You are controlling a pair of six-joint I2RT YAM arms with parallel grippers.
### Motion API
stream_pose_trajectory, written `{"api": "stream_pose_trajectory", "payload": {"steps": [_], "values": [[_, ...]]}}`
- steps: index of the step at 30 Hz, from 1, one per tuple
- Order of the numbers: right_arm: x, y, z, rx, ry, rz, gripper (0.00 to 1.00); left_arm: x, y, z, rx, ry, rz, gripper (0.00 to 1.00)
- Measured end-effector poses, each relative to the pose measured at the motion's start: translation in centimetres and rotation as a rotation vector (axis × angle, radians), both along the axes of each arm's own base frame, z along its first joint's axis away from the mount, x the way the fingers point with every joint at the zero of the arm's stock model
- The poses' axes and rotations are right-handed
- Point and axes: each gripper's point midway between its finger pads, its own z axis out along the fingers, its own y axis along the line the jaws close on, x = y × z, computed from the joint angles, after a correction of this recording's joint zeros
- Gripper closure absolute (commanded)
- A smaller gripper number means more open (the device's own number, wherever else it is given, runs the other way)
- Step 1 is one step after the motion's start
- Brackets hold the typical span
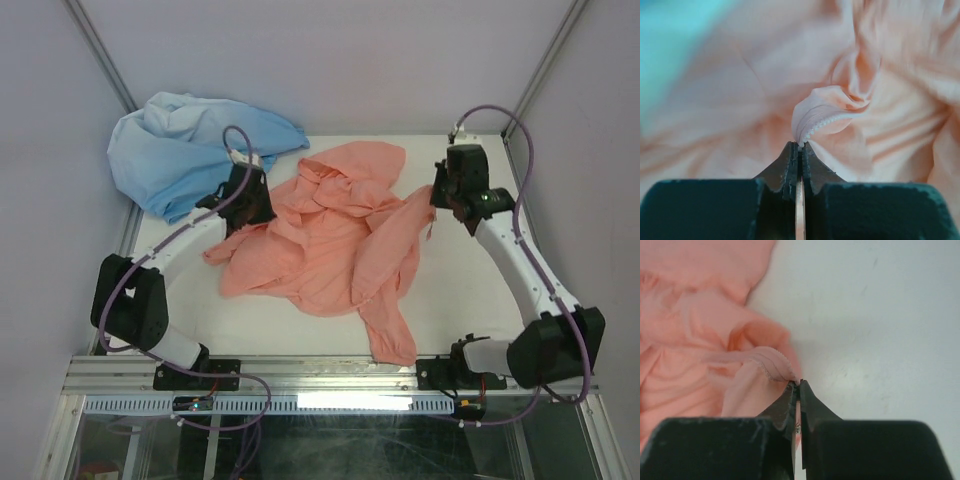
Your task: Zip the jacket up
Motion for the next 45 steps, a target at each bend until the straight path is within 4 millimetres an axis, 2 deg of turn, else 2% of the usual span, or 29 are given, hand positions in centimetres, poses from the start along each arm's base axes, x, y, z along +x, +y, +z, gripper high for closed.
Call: {"api": "stream_pose_trajectory", "payload": {"steps": [3,5,7,9,11,12,14,15,17,20,22,24,26,29,30,32,34,36,38,39,42,45], "values": [[5.0,-3.4,3.0,-0.076,-0.031,-0.113,1.0,5.3,4.5,7.0,0.031,-0.136,0.124,1.0],[8.9,-5.9,6.1,-0.123,-0.076,-0.19,1.0,7.7,7.3,12.2,0.076,-0.219,0.192,1.0],[11.7,-7.7,8.7,-0.164,-0.119,-0.241,1.0,10.1,9.8,19.3,0.116,-0.35,0.257,1.0],[13.7,-9.2,11.8,-0.202,-0.171,-0.286,1.0,11.0,11.7,25.4,0.143,-0.471,0.308,1.0],[14.2,-9.5,14.2,-0.214,-0.215,-0.288,1.0,10.6,13.0,30.8,0.164,-0.577,0.34,1.0],[14.1,-9.2,15.0,-0.218,-0.23,-0.279,1.0,10.1,13.2,32.5,0.165,-0.615,0.338,1.0],[13.2,-8.1,16.1,-0.223,-0.255,-0.24,1.0,8.9,13.1,33.8,0.162,-0.639,0.32,1.0],[12.4,-7.1,16.1,-0.224,-0.256,-0.207,1.0,8.2,12.7,33.5,0.159,-0.634,0.298,1.0],[10.4,-4.1,14.9,-0.217,-0.237,-0.113,1.0,7.0,11.3,31.4,0.16,-0.585,0.238,1.0],[7.4,1.4,11.5,-0.192,-0.171,0.062,1.0,5.4,7.8,25.3,0.172,-0.45,0.112,1.0],[5.0,5.1,7.8,-0.176,-0.092,0.185,1.0,3.6,4.3,19.5,0.183,-0.324,-0.001,1.0],[2.7,8.0,3.9,-0.165,0.002,0.289,1.0,1.4,1.5,15.2,0.184,-0.22,-0.103,1.0],[-0.1,10.5,-0.1,-0.148,0.103,0.391,1.0,-1.8,-1.3,10.6,0.177,-0.112,-0.204,1.0],[-4.6,13.4,-5.1,-0.11,0.243,0.52,1.0,-6.9,-4.9,5.2,0.152,0.014,-0.335,0.97],[-5.7,14.0,-6.1,-0.096,0.273,0.549,1.0,-7.6,-5.2,4.6,0.145,0.03,-0.347,0.96],[-8.4,15.6,-8.4,-0.054,0.338,0.616,1.0,-10.1,-6.9,2.1,0.1,0.073,-0.394,0.94],[-10.5,16.7,-10.0,-0.015,0.391,0.664,1.0,-12.4,-7.8,-0.2,0.056,0.115,-0.418,0.87],[-12.3,17.8,-11.6,0.044,0.434,0.707,0.89,-14.5,-8.1,-2.3,0.021,0.16,-0.426,0.78],[-13.8,18.2,-12.9,0.095,0.481,0.73,0.7,-16.2,-8.3,-4.0,-0.028,0.198,-0.427,0.73],[-14.4,18.2,-13.4,0.115,0.502,0.734,0.64,-16.9,-8.4,-4.5,-0.054,0.212,-0.424,0.7],[-15.6,18.0,-14.3,0.146,0.537,0.737,0.54,-18.3,-8.7,-4.6,-0.141,0.224,-0.424,0.62],[-16.0,17.5,-13.3,0.16,0.503,0.727,0.48,-18.5,-9.3,-2.7,-0.221,0.181,-0.434,0.54]]}}
